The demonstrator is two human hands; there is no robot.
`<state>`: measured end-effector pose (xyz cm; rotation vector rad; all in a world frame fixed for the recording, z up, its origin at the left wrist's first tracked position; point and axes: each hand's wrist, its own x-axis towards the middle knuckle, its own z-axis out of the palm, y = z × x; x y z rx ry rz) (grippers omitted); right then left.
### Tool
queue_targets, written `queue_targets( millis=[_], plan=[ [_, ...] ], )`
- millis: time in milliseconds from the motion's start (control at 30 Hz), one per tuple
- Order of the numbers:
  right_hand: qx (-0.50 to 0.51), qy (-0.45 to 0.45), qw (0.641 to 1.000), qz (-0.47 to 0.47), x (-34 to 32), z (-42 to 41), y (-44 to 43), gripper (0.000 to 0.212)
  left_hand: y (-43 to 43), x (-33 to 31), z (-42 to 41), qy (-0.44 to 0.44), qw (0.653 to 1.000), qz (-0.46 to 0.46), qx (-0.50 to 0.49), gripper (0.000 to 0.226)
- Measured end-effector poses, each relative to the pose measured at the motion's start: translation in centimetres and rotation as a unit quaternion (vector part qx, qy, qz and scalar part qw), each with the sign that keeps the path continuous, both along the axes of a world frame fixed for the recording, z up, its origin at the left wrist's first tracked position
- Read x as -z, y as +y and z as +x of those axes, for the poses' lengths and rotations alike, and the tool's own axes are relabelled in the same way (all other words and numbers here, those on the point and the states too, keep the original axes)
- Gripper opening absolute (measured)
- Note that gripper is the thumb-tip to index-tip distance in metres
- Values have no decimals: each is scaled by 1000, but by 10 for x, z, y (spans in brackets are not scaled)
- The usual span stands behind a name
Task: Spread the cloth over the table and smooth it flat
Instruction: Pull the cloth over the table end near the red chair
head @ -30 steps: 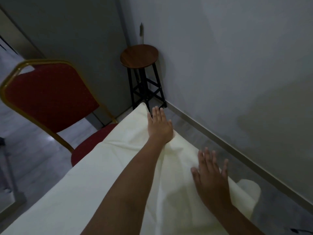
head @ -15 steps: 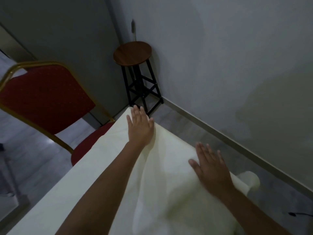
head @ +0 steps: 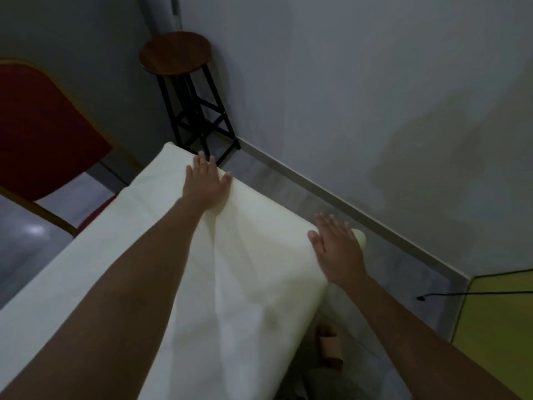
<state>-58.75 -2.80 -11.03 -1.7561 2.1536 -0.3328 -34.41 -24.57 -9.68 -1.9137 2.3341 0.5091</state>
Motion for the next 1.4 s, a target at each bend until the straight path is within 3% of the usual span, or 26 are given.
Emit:
queue_targets(
  millis=[100, 300, 600, 933, 1267, 1400],
  plan=[
    [-22, -59, 998, 16, 3, -11, -2, 54, 44, 7, -35, 53, 998, -14, -1, 71],
    [-78, -103, 991, 40, -2, -31, 7, 52, 107, 19, -82, 138, 981, -48, -131, 65],
    [-256, -57, 963, 61, 1, -64, -2, 59, 154, 31, -117, 70, 963, -86, -247, 62],
    [-365, -112, 924, 31, 24, -85, -18, 62, 171, 32, -135, 45, 943, -109, -313, 63],
    [-486, -72, 868, 69, 7, -80, -109, 59, 173, 34, -149, 1, 851, -124, -510, 63],
    [-580, -41, 810, 67, -3, -76, -159, 57, 176, 31, -165, -24, 766, -117, -632, 62]
  ],
)
